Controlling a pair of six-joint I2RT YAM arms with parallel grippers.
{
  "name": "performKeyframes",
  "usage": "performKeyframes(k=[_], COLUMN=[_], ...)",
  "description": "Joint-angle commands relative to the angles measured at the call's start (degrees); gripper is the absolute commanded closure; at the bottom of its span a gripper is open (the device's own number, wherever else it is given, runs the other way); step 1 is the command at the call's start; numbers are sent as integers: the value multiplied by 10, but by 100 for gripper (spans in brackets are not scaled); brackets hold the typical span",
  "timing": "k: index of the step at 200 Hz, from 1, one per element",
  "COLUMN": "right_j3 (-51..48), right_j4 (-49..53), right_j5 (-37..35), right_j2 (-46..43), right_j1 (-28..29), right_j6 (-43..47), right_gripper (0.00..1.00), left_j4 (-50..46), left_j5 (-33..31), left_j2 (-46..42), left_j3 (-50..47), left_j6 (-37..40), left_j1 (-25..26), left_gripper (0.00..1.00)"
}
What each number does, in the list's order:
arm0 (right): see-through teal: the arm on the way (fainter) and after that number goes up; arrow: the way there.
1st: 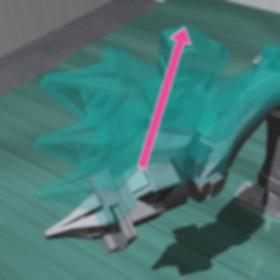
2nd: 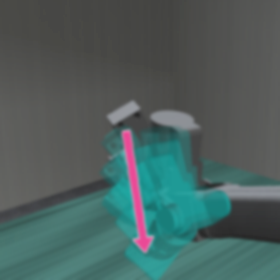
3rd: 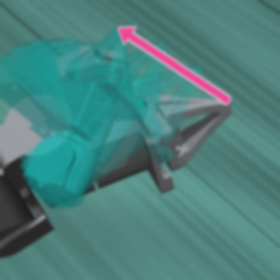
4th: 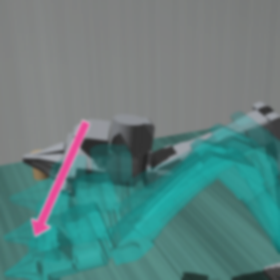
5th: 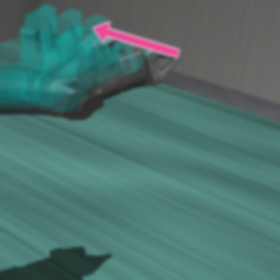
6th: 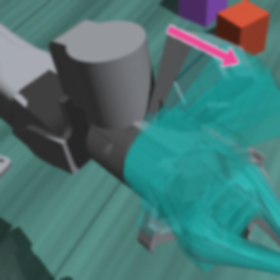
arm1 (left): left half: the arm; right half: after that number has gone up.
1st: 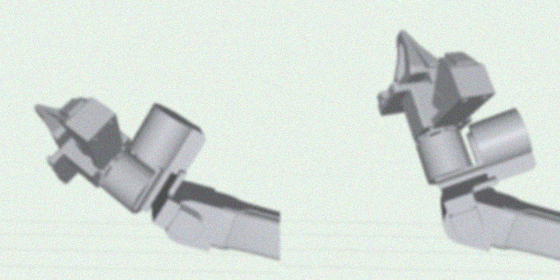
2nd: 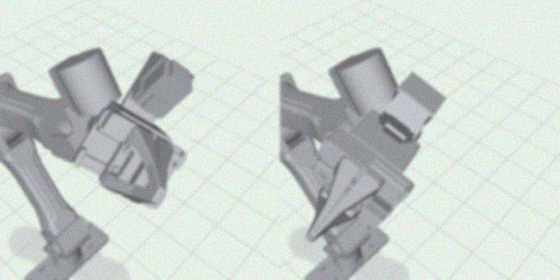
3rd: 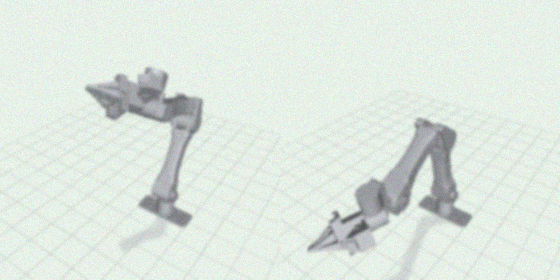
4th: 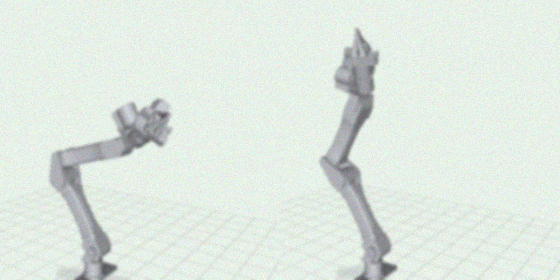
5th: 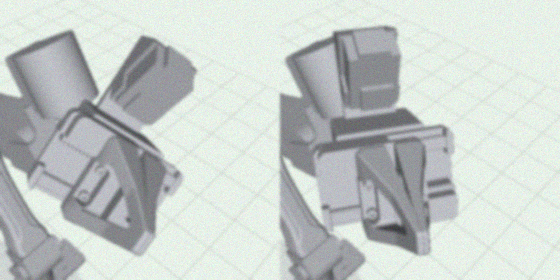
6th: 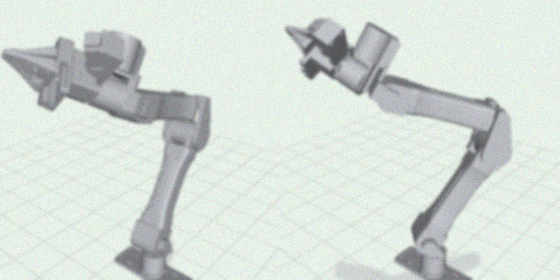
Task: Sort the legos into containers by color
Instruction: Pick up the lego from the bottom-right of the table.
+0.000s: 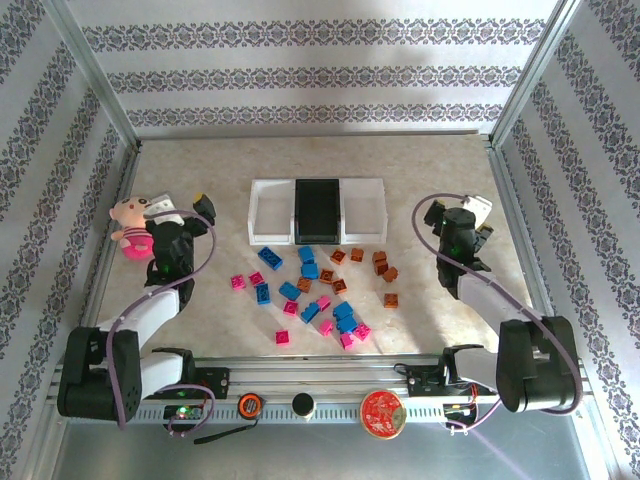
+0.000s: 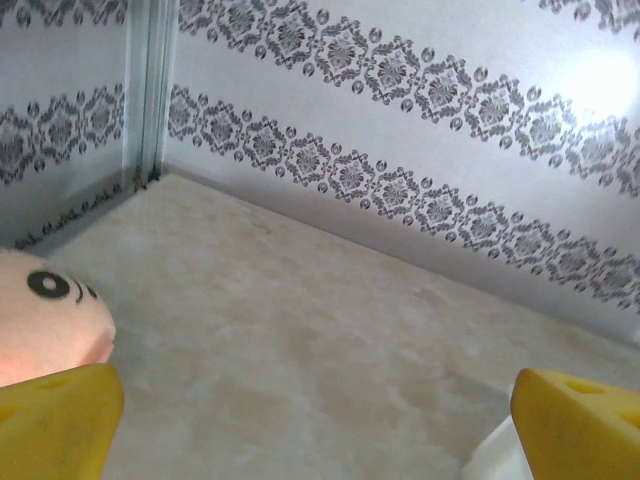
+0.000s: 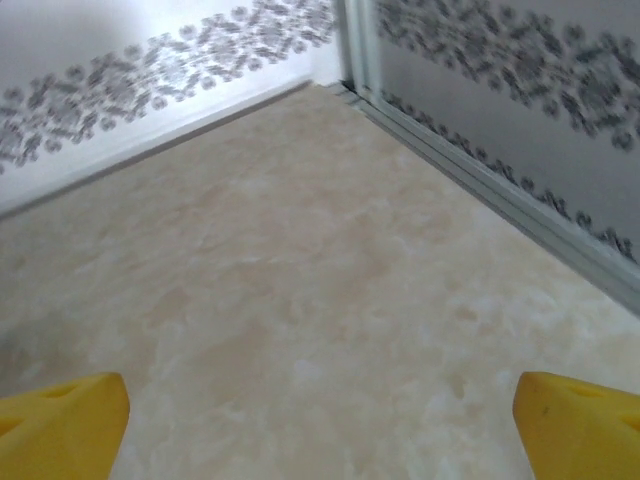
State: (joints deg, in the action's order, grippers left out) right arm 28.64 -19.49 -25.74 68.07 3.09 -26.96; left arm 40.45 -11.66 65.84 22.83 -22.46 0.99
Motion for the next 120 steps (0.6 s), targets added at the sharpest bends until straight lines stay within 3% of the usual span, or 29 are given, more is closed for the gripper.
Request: performKeyframes(k=[1, 36, 50, 69, 120], right_j3=[-22, -10, 12, 22, -4], right_j4=[31, 30, 64, 108, 171], right_j5=[69, 187, 252, 273, 307], right_j2=[-31, -12, -9, -6, -61], right_j1=[-38, -56, -55, -48, -6], right_j6=[-157, -154, -117, -113, -89], right_gripper=[2, 2, 2, 2, 4], left_j4=[-69, 30, 99, 150, 81], left_j5=[14, 71, 71, 60, 148], left_j2=[-24, -40, -46, -50, -105], left_j3=[10, -38, -66, -93, -79], left_j6=[-157, -240, -267, -325, -351], left_j1=[-14, -34, -35, -38, -50], left_gripper=[1, 1, 1, 1, 1])
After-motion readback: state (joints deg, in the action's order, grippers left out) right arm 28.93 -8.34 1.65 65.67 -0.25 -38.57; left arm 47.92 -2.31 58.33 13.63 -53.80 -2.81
